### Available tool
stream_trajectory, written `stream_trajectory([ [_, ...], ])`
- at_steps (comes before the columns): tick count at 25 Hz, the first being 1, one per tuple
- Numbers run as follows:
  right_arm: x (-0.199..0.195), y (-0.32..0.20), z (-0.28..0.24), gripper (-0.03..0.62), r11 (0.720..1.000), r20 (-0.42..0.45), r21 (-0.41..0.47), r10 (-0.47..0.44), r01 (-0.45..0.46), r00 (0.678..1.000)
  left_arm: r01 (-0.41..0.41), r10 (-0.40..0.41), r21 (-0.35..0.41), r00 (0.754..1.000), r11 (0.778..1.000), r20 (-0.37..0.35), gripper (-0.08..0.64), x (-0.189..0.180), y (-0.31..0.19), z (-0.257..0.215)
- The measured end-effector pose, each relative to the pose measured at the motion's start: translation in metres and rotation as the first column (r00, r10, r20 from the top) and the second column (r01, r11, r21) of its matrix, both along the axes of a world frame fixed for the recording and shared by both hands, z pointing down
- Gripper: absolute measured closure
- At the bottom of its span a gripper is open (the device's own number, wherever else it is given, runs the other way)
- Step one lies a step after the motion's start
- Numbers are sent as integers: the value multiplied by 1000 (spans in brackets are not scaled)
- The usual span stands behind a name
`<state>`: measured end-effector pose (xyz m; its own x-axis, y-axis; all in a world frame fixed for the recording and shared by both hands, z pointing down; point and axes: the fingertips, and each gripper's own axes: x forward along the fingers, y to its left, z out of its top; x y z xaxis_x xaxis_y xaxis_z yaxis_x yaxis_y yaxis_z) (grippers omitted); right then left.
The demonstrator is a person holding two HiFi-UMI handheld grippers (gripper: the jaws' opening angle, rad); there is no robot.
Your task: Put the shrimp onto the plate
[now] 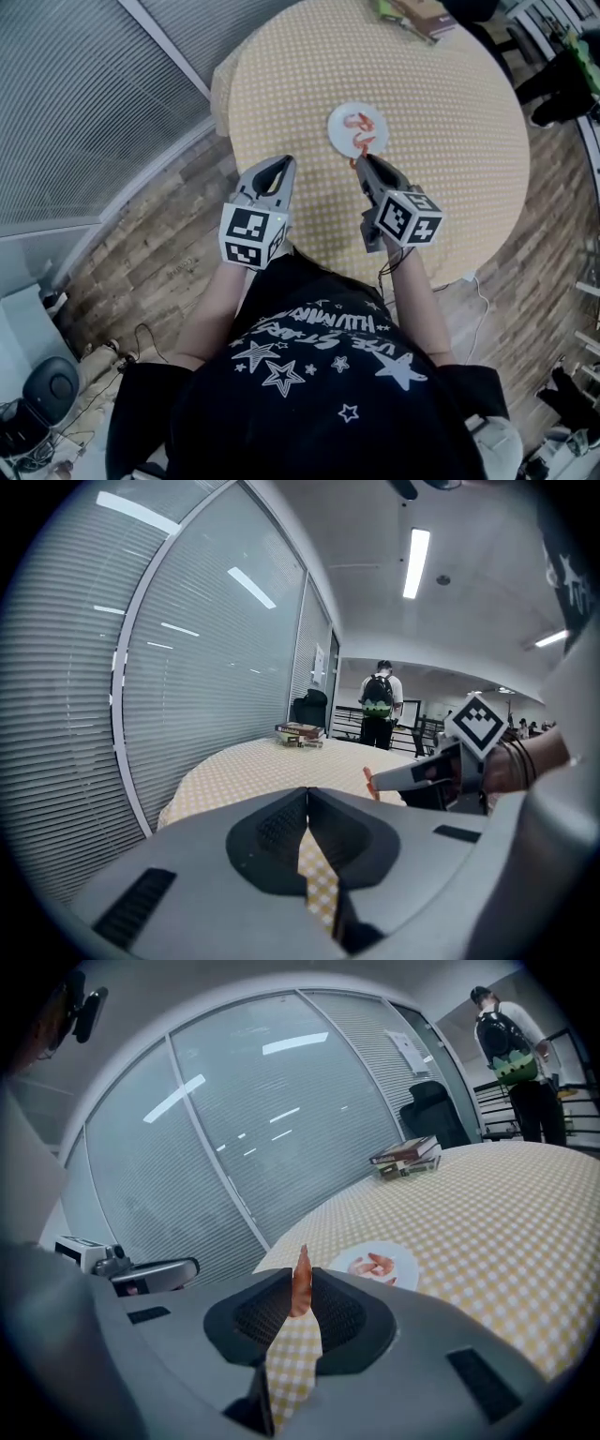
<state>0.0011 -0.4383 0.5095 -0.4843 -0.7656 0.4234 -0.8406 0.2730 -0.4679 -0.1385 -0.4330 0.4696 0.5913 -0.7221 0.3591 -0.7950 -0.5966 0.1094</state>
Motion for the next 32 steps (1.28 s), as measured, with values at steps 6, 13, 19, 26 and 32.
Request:
stream_trajectory([
  [6, -4, -22, 26, 525, 999, -43, -51, -2, -1, 999, 1, -3, -63, 1000, 998, -24, 551, -8, -13, 21],
  [13, -6, -42, 49, 525, 994, -84, -110, -9, 0, 996, -28, 24, -112, 999, 993, -37, 551, 2, -15, 35],
  [19, -8, -57, 72, 525, 987, -149, -159, -5, -19, 989, -62, 57, -149, 998, 987, -39, 551, 10, -15, 50],
  [26, -3, -68, 83, 525, 984, -181, -172, 18, -49, 983, -47, 42, -165, 998, 985, -36, 551, 6, -18, 56],
  [32, -6, -73, 84, 525, 985, -173, -167, 3, -33, 985, -30, 26, -168, 999, 985, -26, 549, -2, -21, 57],
])
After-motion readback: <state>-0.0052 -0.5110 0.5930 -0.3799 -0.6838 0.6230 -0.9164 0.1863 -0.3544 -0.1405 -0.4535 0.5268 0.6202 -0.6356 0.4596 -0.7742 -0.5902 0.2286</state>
